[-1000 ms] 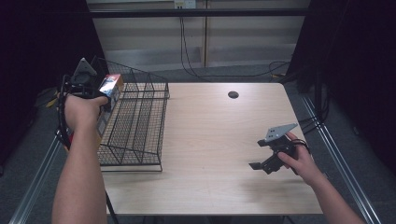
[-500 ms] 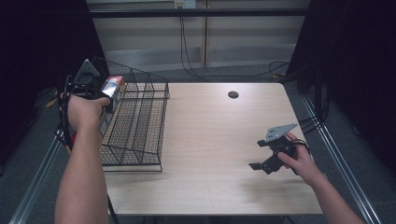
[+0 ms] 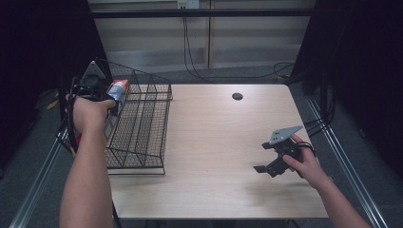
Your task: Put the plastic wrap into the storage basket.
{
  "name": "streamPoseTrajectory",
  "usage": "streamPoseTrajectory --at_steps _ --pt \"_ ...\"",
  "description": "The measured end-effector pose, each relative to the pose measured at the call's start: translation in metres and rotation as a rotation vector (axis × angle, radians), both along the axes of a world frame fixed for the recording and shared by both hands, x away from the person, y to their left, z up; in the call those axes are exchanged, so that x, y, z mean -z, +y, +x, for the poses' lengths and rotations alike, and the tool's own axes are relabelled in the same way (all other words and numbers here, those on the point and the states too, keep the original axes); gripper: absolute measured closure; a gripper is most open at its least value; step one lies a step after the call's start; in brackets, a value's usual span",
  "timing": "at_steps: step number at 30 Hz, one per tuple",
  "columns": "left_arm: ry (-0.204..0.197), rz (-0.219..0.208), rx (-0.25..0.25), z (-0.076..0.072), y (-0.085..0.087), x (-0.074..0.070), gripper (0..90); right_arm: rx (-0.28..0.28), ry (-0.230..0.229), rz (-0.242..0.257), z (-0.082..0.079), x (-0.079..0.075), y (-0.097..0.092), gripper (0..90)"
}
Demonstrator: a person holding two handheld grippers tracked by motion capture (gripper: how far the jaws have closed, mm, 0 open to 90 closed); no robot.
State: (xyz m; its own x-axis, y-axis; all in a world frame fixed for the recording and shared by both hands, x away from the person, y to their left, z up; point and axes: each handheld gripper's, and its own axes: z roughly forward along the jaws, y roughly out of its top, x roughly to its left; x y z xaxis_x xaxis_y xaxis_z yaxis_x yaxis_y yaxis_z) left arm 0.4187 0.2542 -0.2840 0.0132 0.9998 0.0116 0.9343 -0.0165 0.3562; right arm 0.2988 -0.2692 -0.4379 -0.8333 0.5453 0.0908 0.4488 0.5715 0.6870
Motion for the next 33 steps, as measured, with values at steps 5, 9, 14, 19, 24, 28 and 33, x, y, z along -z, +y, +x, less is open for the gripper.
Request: streamPoseTrajectory --at_steps 5,9,14,19,24,28,33 --pt "-0.056 -0.022 -0.01 -0.002 0.002 -0.007 39.7 0.0 -0.001 -0.005 0.0 0.0 0.0 1.9" --pt "-0.068 -0.024 0.004 -0.004 -0.001 -0.022 35.1 0.0 0.0 -0.006 0.0 0.0 0.0 1.9" --pt "-0.07 -0.035 0.027 -0.004 -0.009 -0.027 32.2 0.0 0.002 -0.008 0.0 0.0 0.001 1.9" --pt "-0.069 -0.054 0.047 -0.003 -0.016 -0.024 28.3 0.0 0.0 -0.008 0.0 0.0 0.0 1.9" --pt "-0.083 -0.083 0.078 -0.003 -0.026 -0.025 23.1 0.001 0.003 -0.009 0.001 0.001 0.0 1.9" --pt "-0.093 -0.1 0.11 -0.003 -0.035 -0.026 19.7 -0.002 0.004 -0.012 0.001 0.001 0.001 1.9" --pt "-0.102 -0.127 0.16 -0.004 -0.048 -0.023 17.7 -0.005 0.005 -0.009 0.001 0.002 0.002 1.9"
